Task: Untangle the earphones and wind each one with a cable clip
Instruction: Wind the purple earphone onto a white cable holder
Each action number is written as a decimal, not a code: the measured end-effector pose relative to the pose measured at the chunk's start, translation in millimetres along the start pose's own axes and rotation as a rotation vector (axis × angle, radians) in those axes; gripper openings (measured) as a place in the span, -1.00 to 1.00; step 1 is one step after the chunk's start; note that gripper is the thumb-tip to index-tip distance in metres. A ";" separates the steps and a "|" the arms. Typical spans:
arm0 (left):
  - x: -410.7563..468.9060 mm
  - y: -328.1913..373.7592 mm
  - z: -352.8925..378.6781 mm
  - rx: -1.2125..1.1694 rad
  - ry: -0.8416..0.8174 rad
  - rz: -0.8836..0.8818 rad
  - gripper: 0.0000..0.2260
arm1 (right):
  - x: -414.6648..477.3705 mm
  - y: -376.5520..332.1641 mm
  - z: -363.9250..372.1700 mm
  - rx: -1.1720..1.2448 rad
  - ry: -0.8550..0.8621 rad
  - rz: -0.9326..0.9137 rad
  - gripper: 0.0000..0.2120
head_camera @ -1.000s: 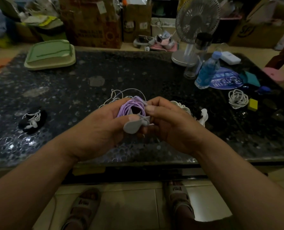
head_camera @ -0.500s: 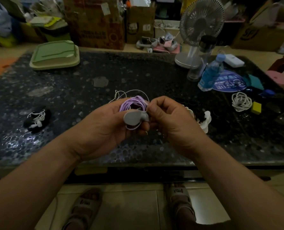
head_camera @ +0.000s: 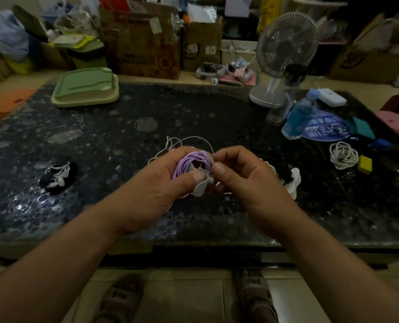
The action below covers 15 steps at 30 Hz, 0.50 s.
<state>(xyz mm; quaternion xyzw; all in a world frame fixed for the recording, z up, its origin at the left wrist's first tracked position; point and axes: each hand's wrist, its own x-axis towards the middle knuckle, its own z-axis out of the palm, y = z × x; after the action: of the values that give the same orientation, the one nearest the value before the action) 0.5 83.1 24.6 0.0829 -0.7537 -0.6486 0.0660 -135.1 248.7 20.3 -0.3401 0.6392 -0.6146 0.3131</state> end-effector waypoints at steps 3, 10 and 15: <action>-1.2 4.5 -0.6 0.065 0.007 0.003 -0.75 | -2.4 -1.7 -8.7 -0.150 -0.079 -0.059 -0.56; -3.4 4.6 1.5 0.098 -0.036 0.024 -0.74 | -1.0 -4.1 -17.5 -0.419 -0.249 -0.091 -0.51; -1.4 -0.4 4.6 0.153 0.018 -0.009 -0.84 | -0.2 1.4 -11.9 -0.444 -0.133 -0.092 -0.60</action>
<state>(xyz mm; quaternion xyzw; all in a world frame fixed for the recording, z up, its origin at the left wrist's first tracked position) 0.9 87.8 23.5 0.0970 -0.8000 -0.5887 0.0635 -144.8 255.7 19.5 -0.4690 0.7205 -0.4489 0.2439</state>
